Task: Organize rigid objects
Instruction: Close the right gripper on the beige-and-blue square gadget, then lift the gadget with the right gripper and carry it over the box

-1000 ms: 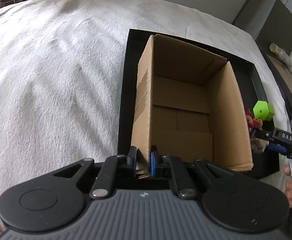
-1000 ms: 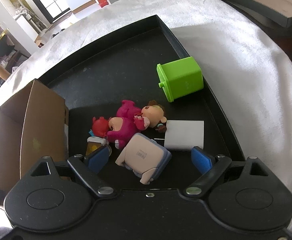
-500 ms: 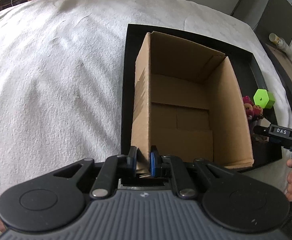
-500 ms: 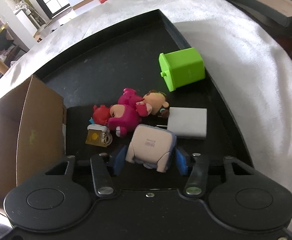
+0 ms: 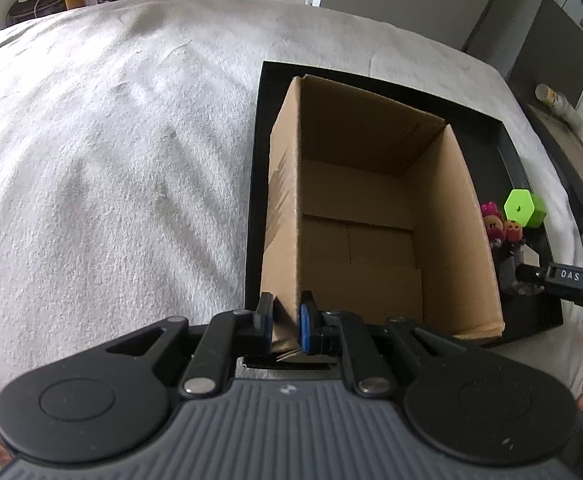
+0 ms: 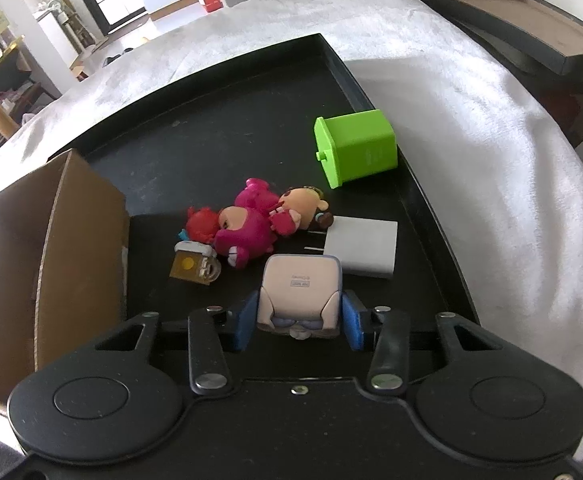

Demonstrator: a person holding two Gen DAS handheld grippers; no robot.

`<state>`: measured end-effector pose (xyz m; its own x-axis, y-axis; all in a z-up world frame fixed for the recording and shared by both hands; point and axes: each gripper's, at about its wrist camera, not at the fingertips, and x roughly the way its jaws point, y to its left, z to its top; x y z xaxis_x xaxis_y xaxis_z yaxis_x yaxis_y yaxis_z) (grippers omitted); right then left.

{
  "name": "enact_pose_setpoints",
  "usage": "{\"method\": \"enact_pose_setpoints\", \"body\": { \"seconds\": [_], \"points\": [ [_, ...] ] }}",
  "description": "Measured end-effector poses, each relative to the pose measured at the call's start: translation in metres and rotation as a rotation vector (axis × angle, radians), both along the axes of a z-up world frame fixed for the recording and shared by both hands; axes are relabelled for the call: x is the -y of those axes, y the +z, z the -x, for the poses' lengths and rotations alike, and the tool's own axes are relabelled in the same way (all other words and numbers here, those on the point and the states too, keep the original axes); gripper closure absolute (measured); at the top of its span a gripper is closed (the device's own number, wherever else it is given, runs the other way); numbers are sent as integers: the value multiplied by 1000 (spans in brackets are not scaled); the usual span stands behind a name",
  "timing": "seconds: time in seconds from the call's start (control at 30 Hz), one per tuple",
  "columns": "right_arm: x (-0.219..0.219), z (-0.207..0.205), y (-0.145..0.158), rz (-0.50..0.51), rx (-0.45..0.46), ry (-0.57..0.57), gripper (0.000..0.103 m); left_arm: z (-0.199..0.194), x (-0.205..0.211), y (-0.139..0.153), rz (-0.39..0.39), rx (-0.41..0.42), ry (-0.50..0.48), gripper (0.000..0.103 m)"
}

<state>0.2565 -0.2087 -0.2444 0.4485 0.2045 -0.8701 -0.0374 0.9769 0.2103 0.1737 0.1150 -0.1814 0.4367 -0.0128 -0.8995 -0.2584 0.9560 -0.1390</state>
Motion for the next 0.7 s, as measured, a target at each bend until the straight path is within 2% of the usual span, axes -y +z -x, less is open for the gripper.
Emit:
{"method": "enact_pose_setpoints", "body": {
  "seconds": [0.4, 0.7],
  "points": [
    [0, 6, 29, 15, 29, 40, 60, -6, -8, -8, 45, 5, 15, 91],
    [-5, 14, 57, 0, 62, 60, 60, -2, -5, -8, 43, 30, -5, 91]
  ]
}}
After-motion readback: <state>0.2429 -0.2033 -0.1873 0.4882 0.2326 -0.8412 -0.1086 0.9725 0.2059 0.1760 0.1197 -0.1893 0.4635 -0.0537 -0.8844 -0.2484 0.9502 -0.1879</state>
